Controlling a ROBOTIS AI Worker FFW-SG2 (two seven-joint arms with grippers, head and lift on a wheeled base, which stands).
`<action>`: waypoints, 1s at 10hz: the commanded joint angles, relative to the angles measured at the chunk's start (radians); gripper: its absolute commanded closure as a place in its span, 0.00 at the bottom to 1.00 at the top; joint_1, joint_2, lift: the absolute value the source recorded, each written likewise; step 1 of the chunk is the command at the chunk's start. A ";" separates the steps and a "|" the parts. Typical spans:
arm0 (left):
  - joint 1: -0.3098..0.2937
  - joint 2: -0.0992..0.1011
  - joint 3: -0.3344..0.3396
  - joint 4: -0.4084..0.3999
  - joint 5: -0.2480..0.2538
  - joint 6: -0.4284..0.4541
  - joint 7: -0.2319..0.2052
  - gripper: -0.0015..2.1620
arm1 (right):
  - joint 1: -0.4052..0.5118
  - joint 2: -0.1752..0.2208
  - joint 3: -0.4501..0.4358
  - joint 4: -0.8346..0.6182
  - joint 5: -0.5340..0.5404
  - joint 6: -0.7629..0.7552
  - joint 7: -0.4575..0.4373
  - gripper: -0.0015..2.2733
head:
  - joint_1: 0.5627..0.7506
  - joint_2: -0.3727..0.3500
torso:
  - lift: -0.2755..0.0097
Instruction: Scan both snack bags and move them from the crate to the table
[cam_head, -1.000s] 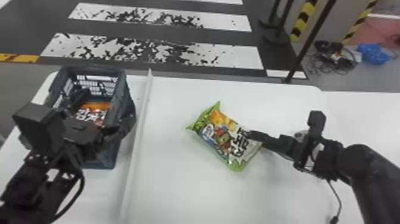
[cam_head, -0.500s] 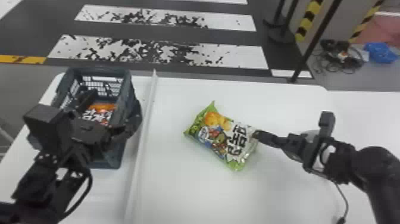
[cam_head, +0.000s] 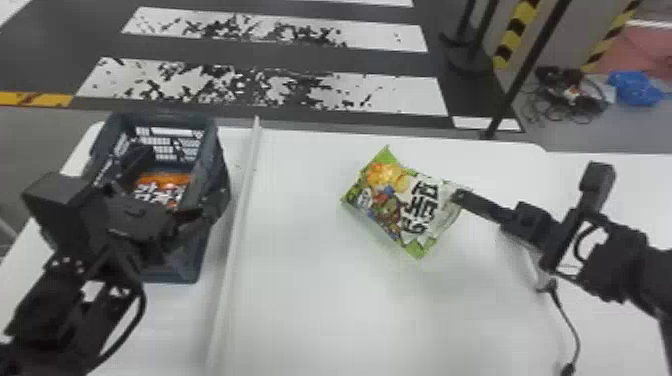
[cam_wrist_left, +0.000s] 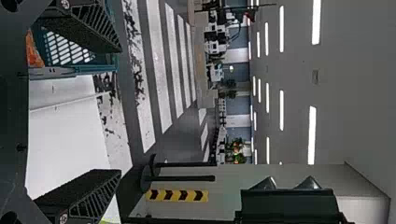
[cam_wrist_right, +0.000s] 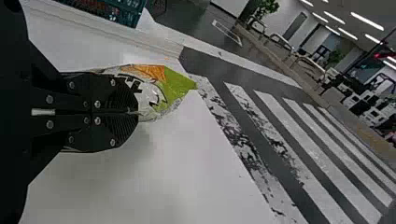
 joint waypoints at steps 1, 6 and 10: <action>0.000 0.000 0.001 -0.001 0.003 -0.004 0.000 0.03 | 0.066 -0.002 -0.001 -0.189 0.143 -0.061 -0.035 0.99 | 0.70 0.37 | 0.66; 0.006 -0.002 0.001 0.002 0.003 -0.004 -0.002 0.04 | 0.316 -0.064 0.322 -0.442 0.839 -0.635 -0.164 0.99 | 0.70 0.33 | 0.66; 0.007 -0.002 0.002 0.016 0.006 -0.013 -0.002 0.04 | 0.353 -0.166 0.697 -0.289 1.490 -0.712 -0.207 0.99 | 0.70 0.48 | 0.66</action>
